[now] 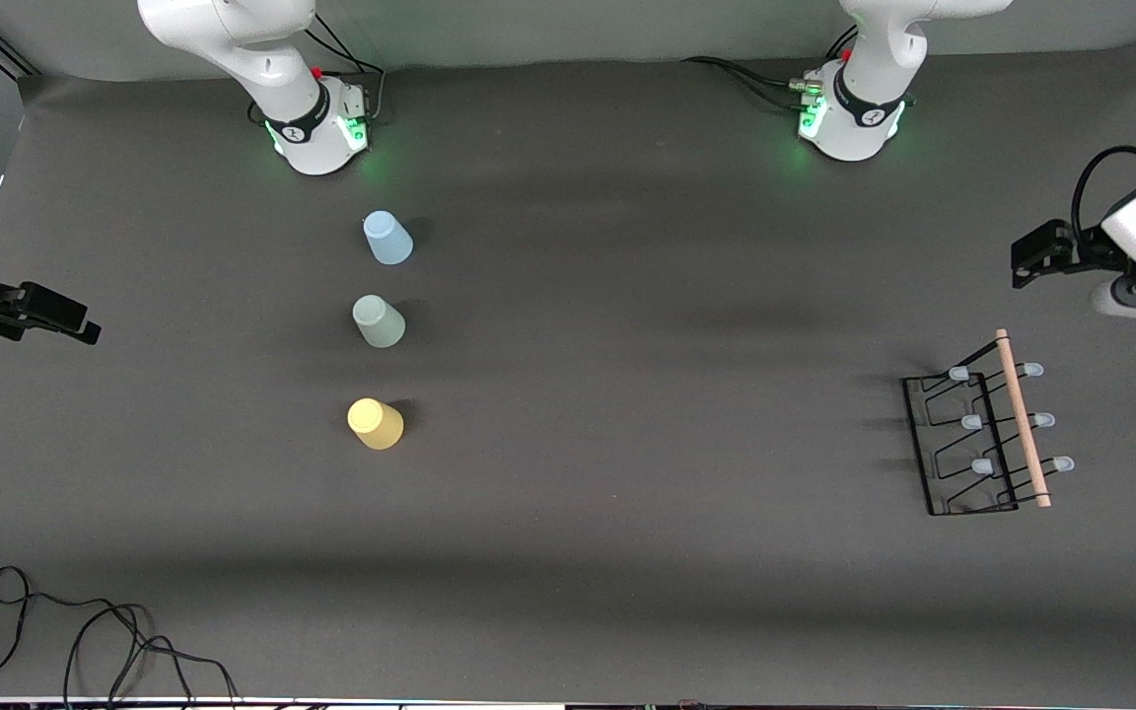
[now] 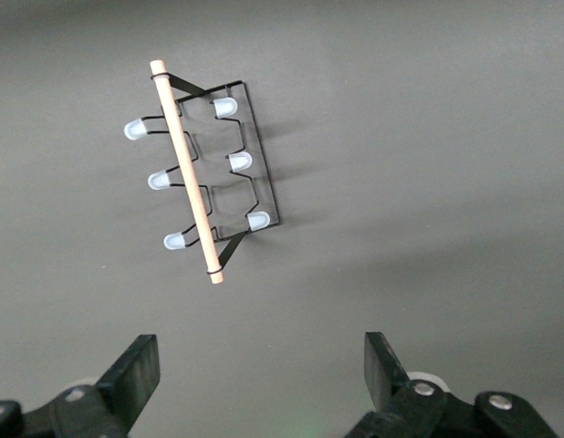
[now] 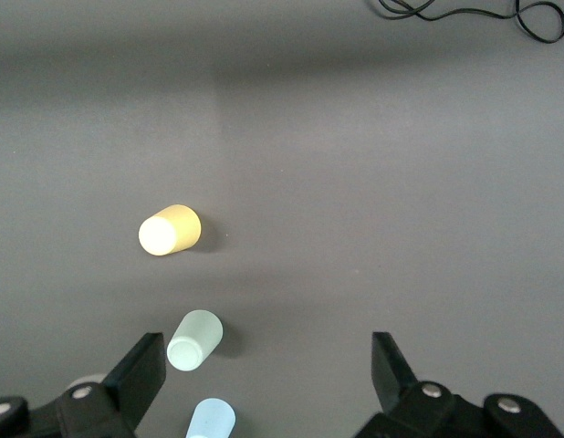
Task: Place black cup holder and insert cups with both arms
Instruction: 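Reach the left gripper toward the wooden dowel of the wire holder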
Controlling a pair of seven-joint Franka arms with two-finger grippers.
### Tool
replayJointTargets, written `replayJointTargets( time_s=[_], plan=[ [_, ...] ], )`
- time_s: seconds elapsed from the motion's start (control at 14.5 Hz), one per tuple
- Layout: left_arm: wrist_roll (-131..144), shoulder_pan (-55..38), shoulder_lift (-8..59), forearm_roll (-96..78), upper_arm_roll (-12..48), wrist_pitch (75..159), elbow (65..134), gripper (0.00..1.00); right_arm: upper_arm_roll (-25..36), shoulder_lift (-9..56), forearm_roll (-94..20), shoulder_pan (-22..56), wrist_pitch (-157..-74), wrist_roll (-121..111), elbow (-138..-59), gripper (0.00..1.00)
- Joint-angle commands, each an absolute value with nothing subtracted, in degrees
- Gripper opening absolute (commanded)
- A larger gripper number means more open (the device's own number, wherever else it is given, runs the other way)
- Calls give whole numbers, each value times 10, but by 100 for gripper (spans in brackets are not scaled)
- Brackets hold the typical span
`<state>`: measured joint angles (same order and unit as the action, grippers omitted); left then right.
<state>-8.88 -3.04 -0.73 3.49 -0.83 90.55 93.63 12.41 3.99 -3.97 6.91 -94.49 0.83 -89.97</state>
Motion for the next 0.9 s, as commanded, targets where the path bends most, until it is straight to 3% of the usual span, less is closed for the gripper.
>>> replayJointTargets(
  time_s=[0.0, 0.55, 0.83],
  plan=[
    [-83, 7, -20, 41, 20, 899, 937, 100, 127, 46, -51, 70, -942, 19, -888, 100],
    [-52, 2, -7, 38, 24, 911, 941, 100, 127, 47, -47, 74, -940, 18, -889, 100],
    [-55, 40, 35, 35, 23, 984, 964, 100, 127, 47, -47, 71, -940, 18, -890, 100]
  ],
)
